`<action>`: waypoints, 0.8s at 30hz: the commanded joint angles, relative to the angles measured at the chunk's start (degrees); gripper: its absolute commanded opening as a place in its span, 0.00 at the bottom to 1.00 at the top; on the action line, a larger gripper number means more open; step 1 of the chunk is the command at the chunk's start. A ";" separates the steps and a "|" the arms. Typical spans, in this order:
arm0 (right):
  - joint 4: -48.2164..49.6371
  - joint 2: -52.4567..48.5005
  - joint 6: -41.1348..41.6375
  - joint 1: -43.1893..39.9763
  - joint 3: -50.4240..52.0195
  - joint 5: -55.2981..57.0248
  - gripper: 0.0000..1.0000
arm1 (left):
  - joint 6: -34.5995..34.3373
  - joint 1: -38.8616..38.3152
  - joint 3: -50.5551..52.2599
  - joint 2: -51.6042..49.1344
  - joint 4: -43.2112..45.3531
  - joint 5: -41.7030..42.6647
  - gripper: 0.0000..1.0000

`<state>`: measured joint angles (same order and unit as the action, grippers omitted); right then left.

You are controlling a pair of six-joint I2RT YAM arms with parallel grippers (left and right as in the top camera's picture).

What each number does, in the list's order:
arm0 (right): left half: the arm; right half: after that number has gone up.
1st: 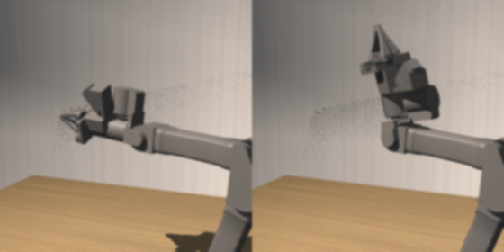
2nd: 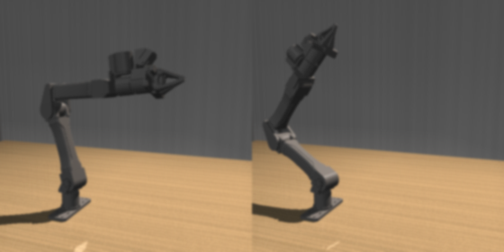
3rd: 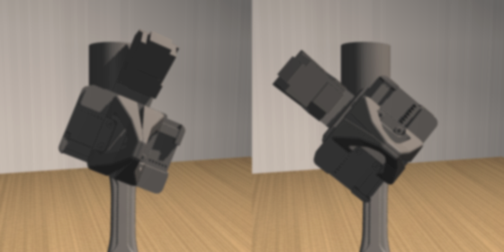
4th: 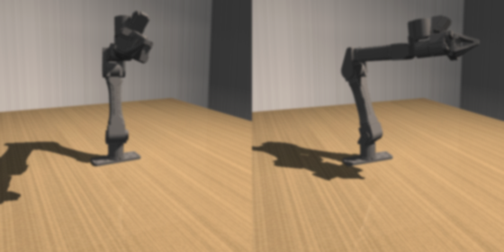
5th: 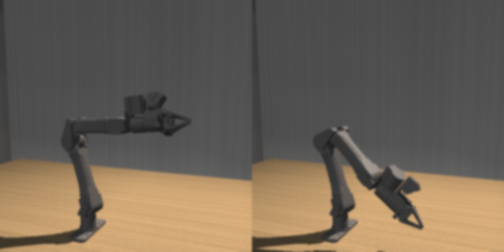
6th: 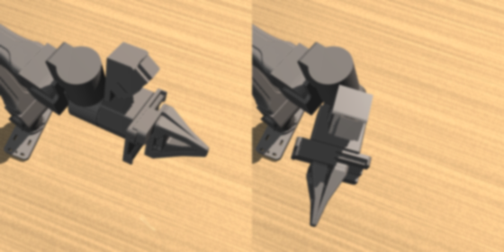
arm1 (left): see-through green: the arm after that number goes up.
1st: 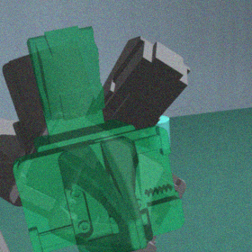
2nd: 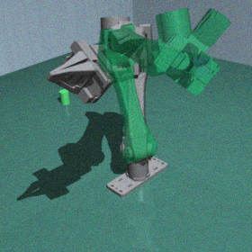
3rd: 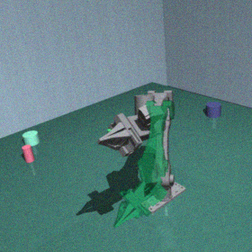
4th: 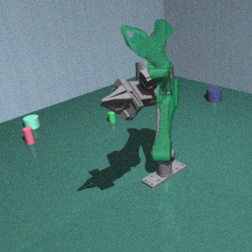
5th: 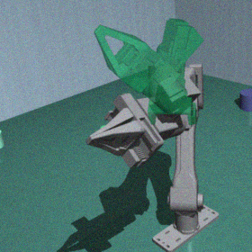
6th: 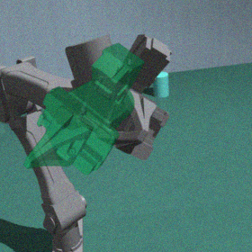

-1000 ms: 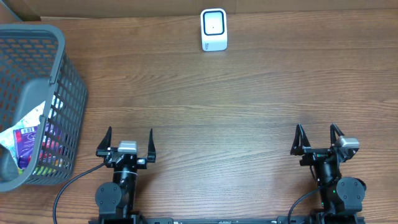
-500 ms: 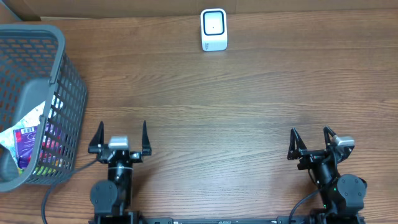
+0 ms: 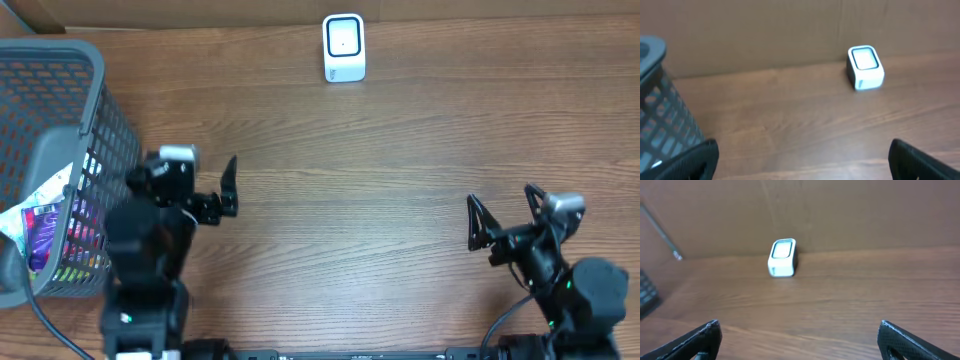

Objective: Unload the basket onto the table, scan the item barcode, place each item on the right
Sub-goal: 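Raise the left gripper and reach into the grey basket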

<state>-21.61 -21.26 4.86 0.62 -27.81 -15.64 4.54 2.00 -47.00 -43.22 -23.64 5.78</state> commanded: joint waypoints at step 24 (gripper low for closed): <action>-39.43 -43.25 -2.97 0.04 -53.86 -9.16 1.00 | -1.86 0.22 -44.13 -24.63 -37.94 23.63 0.91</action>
<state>-61.14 -64.34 1.30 0.62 -80.25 -21.65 1.50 2.00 -90.00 -67.22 -61.76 28.69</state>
